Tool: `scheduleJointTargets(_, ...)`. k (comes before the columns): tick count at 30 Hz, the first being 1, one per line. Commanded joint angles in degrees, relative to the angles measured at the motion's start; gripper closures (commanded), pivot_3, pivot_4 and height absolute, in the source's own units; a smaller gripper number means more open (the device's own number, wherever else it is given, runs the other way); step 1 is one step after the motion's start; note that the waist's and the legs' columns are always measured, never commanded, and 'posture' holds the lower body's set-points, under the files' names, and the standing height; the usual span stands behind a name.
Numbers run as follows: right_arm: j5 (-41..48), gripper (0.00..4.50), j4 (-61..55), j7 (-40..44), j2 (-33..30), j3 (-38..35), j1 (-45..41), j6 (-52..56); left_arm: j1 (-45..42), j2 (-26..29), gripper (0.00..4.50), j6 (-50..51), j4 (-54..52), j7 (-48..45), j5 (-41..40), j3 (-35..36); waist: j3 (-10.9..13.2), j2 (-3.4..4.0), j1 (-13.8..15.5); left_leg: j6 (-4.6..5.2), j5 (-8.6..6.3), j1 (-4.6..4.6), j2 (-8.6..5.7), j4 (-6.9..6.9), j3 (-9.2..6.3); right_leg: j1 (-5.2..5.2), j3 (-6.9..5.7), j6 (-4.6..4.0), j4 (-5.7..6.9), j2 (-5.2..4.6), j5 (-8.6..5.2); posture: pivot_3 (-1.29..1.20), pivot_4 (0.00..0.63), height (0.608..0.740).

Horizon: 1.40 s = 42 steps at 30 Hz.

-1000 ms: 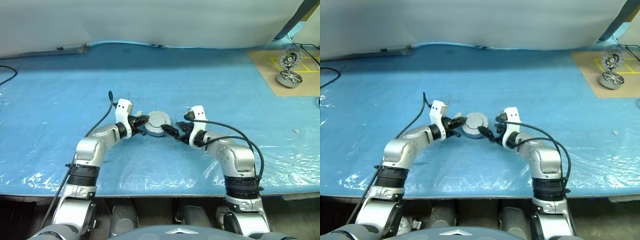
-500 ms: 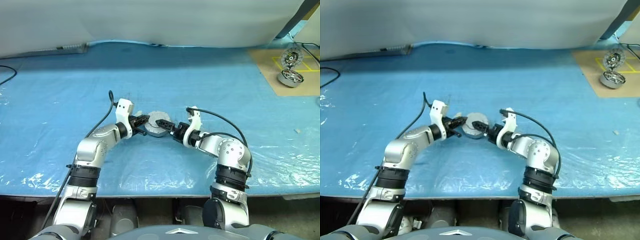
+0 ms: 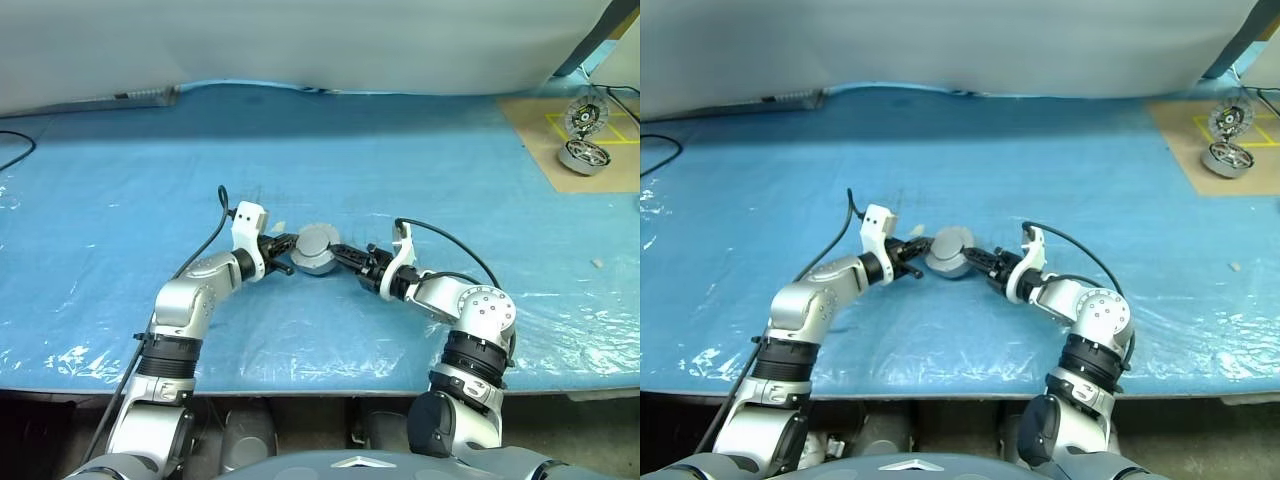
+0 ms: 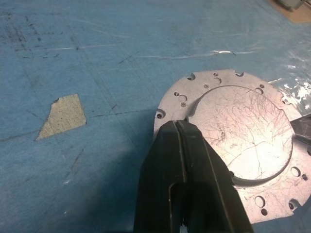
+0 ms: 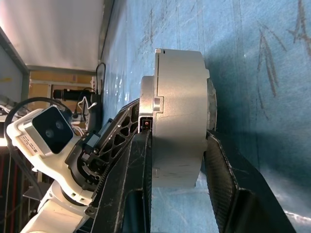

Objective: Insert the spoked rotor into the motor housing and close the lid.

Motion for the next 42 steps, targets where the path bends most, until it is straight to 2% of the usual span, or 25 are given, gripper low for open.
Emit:
scheduleJointTargets(1,2.4,3.36,-0.5,-1.8,4.7,0.3,-0.3,0.5,0.5,-0.8,4.5,1.1,0.1,-1.2,-0.3,-2.4,0.0,0.0,0.0,0.0,0.0,0.0,0.0,0.0,0.0,0.0,0.0,0.0,0.0,0.0,0.0,0.0,0.15,0.74)
scheduleJointTargets(5,3.6,3.36,-0.7,-3.0,4.7,0.9,0.3,0.3,-0.4,-1.1,4.5,2.0,0.5,-1.3,-1.4,-1.4,0.0,0.0,0.0,0.0,0.0,0.0,0.0,-0.01,0.0,0.0,0.0,0.05,0.0,0.0,0.01,0.0,0.15,0.74)
scheduleJointTargets(7,4.2,3.36,-0.6,-3.6,4.8,0.9,0.4,0.0,-1.0,-1.9,4.15,3.0,0.8,-0.8,-3.2,0.9,0.0,0.0,0.0,0.0,0.0,0.0,-0.01,-0.01,0.0,0.0,0.0,0.07,0.0,-0.01,0.01,0.0,0.15,0.74)
scheduleJointTargets(9,5.1,3.36,-0.5,-4.2,4.9,0.6,0.4,-0.4,-1.7,-2.4,3.65,3.9,0.9,-0.2,-4.2,2.8,0.0,0.0,0.0,0.0,0.0,-0.01,-0.02,-0.01,0.0,0.0,0.0,0.07,0.0,-0.02,0.01,0.0,0.15,0.74)
scheduleJointTargets(15,10.6,3.36,-0.9,-5.2,4.5,-1.0,-1.1,-3.8,-3.4,-5.0,1.67,7.8,-0.1,2.6,-10.4,11.4,0.1,-0.03,-0.1,-0.01,0.0,-0.18,-0.01,0.0,-0.04,-0.27,-0.02,0.23,0.0,0.02,0.13,0.0,0.15,0.74)
scheduleJointTargets(20,14.8,3.36,0.7,-6.5,2.6,-1.4,-4.0,-8.3,-4.8,-8.9,0.04,12.7,0.1,8.0,-20.5,22.0,0.1,-0.06,-0.1,-0.01,0.0,-0.36,-0.01,-0.01,-0.06,-0.45,-0.05,0.24,0.03,0.04,0.14,0.0,0.15,0.74)
scheduleJointTargets(24,17.6,3.36,2.1,-8.5,2.4,-1.0,-6.3,-11.9,-4.5,-12.1,0.0,17.6,0.4,13.1,-31.0,28.5,0.2,-0.06,-0.4,-0.01,0.0,-0.49,-0.01,-0.01,-0.06,-0.45,0.0,0.24,0.05,0.08,0.14,0.0,0.15,0.74)
scheduleJointTargets(28,20.8,3.36,2.2,-10.6,2.6,0.4,-7.5,-14.4,-2.9,-14.5,0.0,19.4,0.6,18.4,-37.5,31.9,0.2,-0.07,-0.3,-0.01,0.0,-0.58,0.0,0.02,-0.07,-0.5,-0.01,0.24,0.05,0.09,0.15,0.0,0.15,0.74)
scheduleJointTargets(33,25.2,3.36,2.3,-13.3,2.4,2.7,-8.1,-17.0,-0.7,-16.1,0.0,19.7,-0.4,22.3,-43.5,32.5,0.2,-0.07,-0.2,-0.01,0.0,-0.67,0.0,0.03,-0.09,-0.52,-0.06,0.26,0.03,0.08,0.15,0.0,0.15,0.74)
scheduleJointTargets(42,32.8,3.36,0.7,-18.3,3.2,9.3,-5.4,-18.4,0.0,-18.5,0.0,16.3,0.0,23.6,-51.9,31.7,0.2,-0.11,-0.2,-0.01,0.0,-0.74,0.01,0.13,-0.12,-0.54,-0.08,0.31,0.05,0.08,0.18,0.0,0.15,0.74)
